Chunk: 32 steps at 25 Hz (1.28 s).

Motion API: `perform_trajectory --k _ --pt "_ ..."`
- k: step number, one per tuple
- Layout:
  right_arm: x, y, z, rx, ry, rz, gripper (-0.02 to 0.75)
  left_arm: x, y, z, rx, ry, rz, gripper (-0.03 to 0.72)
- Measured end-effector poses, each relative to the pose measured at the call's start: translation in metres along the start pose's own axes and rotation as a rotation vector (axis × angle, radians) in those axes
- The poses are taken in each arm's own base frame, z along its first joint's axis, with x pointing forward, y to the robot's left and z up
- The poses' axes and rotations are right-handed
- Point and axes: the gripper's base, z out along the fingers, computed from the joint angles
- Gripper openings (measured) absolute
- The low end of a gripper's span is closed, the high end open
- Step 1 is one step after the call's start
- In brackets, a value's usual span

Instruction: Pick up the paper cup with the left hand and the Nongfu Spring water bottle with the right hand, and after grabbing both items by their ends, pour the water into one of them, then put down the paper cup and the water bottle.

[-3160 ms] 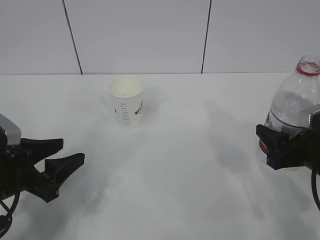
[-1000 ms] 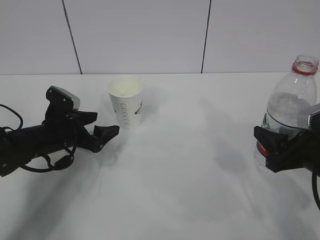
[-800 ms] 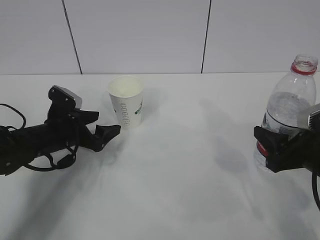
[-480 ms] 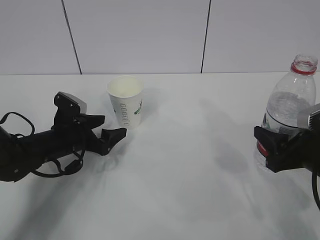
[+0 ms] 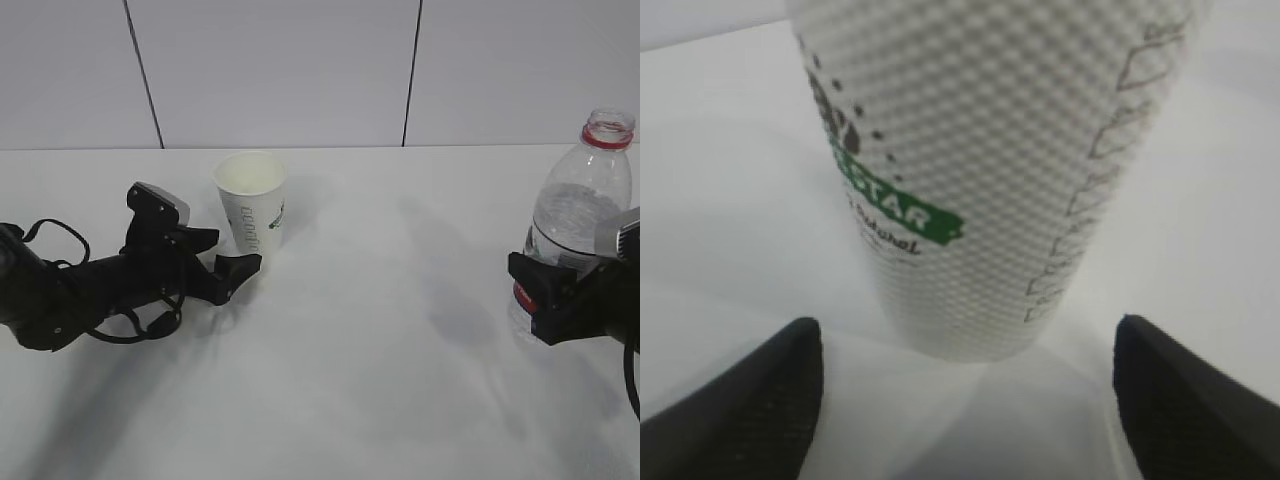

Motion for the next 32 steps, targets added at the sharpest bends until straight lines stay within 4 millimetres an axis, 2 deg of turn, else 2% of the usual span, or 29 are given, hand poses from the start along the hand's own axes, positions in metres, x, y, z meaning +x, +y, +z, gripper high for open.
perform_trajectory --k 4,11,21,27,32 --pt "0.0 0.0 0.0 0.0 0.0 0.0 0.454 0.001 0.002 0.005 -0.002 -0.003 -0.01 0.681" --pt "0.0 0.0 0.0 0.0 0.0 0.0 0.453 -0.009 0.004 0.012 0.001 -0.037 -0.01 0.681" --pt "0.0 0.0 0.0 0.0 0.0 0.0 0.453 -0.016 -0.001 0.02 0.021 -0.062 0.01 0.681" --pt "0.0 0.0 0.0 0.0 0.0 0.0 0.453 -0.003 -0.003 0.023 0.024 -0.035 -0.008 0.681" --pt "0.0 0.0 0.0 0.0 0.0 0.0 0.452 -0.008 -0.001 0.03 0.025 -0.057 0.003 0.681"
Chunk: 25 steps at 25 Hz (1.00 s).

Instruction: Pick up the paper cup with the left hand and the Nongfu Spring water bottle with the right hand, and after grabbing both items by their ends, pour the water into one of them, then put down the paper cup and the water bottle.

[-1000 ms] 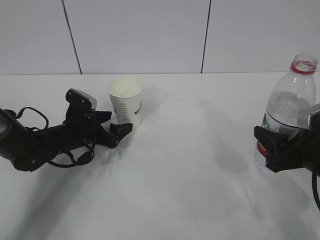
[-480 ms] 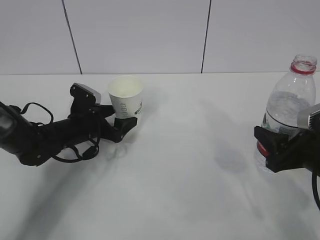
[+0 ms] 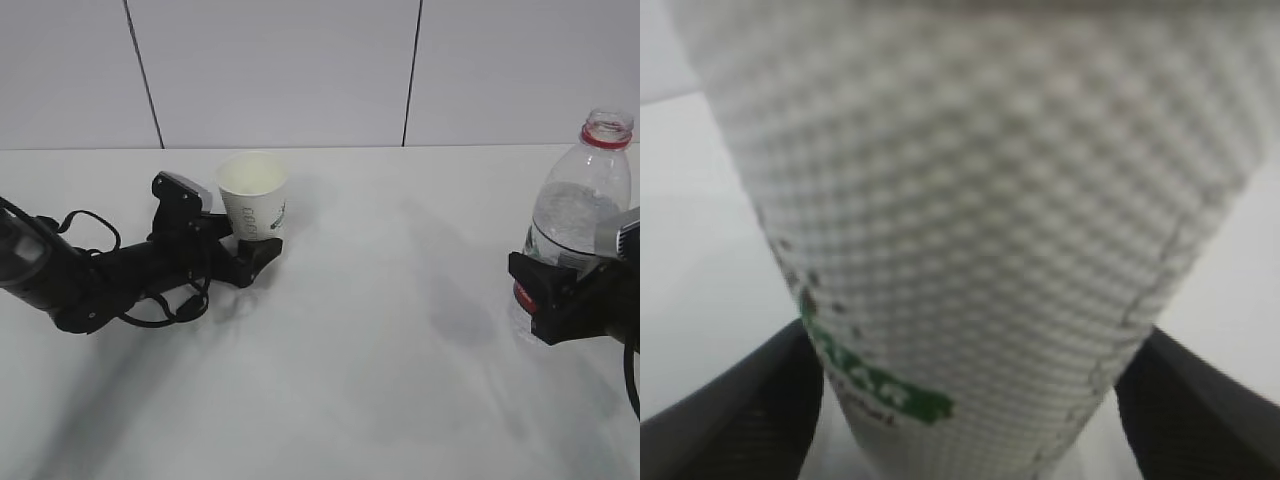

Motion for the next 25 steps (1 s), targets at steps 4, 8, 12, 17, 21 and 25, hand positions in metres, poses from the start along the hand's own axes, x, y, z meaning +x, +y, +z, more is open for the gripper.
perform_trajectory --k 4,8,12,17,21,25 --pt "0.0 0.0 0.0 0.0 0.0 0.0 0.452 -0.006 0.002 0.005 0.001 -0.022 0.001 0.681" --pt "0.0 0.0 0.0 0.0 0.0 0.0 0.452 -0.006 0.003 0.008 0.0 -0.029 -0.012 0.681" --pt "0.0 0.0 0.0 0.0 0.0 0.0 0.452 -0.006 0.005 0.011 -0.001 -0.032 -0.013 0.681" --pt "0.0 0.0 0.0 0.005 0.0 0.003 0.452 -0.012 0.007 0.015 -0.002 -0.051 -0.018 0.681" --pt "0.0 -0.001 0.0 0.006 0.0 0.003 0.45 -0.013 0.007 0.015 -0.003 -0.052 -0.02 0.678" --pt "0.0 -0.001 0.0 0.011 0.0 0.006 0.45 -0.012 0.008 0.015 -0.004 -0.05 -0.023 0.622"
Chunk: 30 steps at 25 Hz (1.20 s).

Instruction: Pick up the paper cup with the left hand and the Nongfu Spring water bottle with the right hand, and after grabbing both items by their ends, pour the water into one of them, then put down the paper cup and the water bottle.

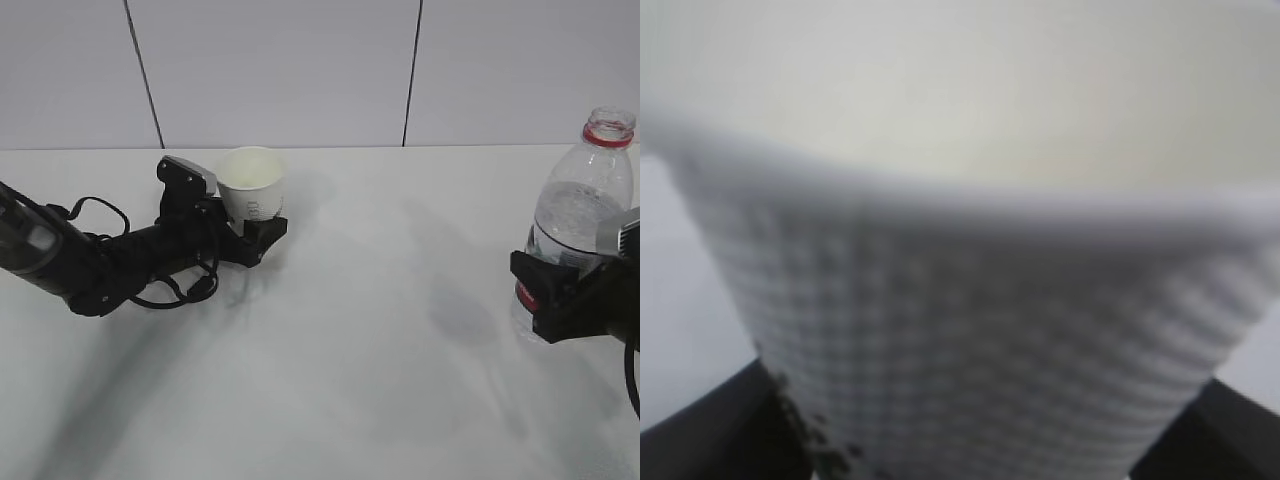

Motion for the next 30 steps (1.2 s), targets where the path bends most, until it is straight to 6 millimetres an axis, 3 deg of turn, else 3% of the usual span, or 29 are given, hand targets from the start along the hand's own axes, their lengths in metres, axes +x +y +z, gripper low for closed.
perform_trajectory --k 4,22,30 --pt "0.0 0.0 0.0 0.002 0.0 0.001 0.45 0.0 0.0 0.0 0.0 0.0 0.0 0.573" --pt "0.0 0.0 0.0 0.003 0.0 0.002 0.45 0.0 -0.004 -0.005 0.015 0.018 0.006 0.566" --pt "0.0 0.0 0.0 0.003 0.0 0.002 0.45 0.001 -0.009 -0.026 0.008 0.049 -0.017 0.566"
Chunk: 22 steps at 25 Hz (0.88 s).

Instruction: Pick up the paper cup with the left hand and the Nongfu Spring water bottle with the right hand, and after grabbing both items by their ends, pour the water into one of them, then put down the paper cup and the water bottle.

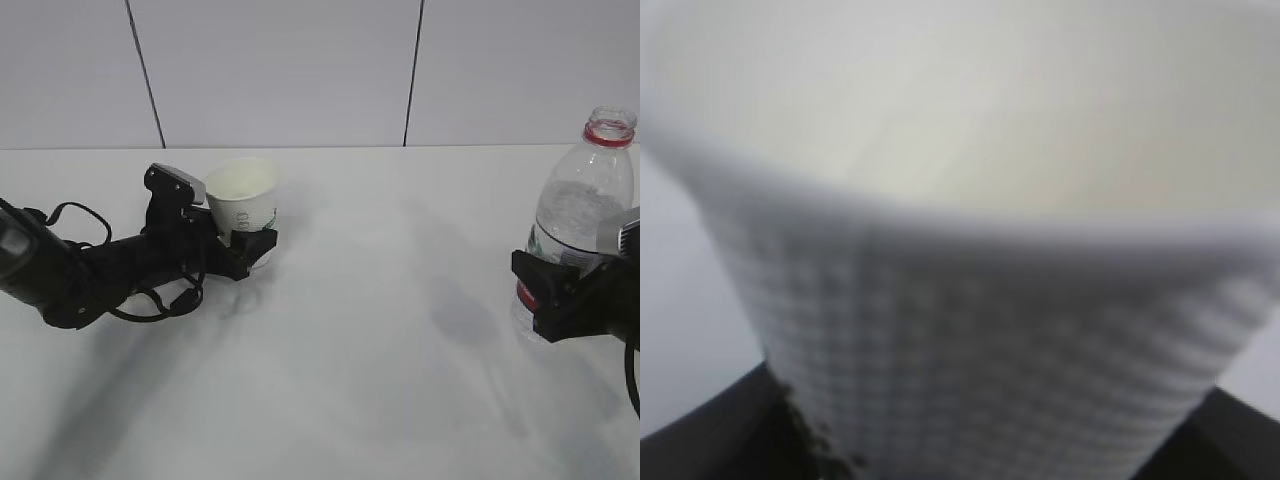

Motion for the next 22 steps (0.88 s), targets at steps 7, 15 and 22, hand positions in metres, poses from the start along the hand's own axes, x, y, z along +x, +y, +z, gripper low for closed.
perform_trajectory --k 7,15,22 --pt "0.0 0.0 0.0 0.0 0.0 0.0 0.45 -0.015 -0.007 -0.018 0.003 -0.001 0.009 0.566" --pt "-0.001 0.001 0.0 -0.016 -0.009 -0.009 0.449 -0.034 -0.02 -0.044 0.009 -0.013 0.021 0.566" --pt "-0.001 0.004 0.0 -0.039 -0.015 0.001 0.449 -0.046 -0.033 -0.069 0.011 -0.016 0.023 0.566"
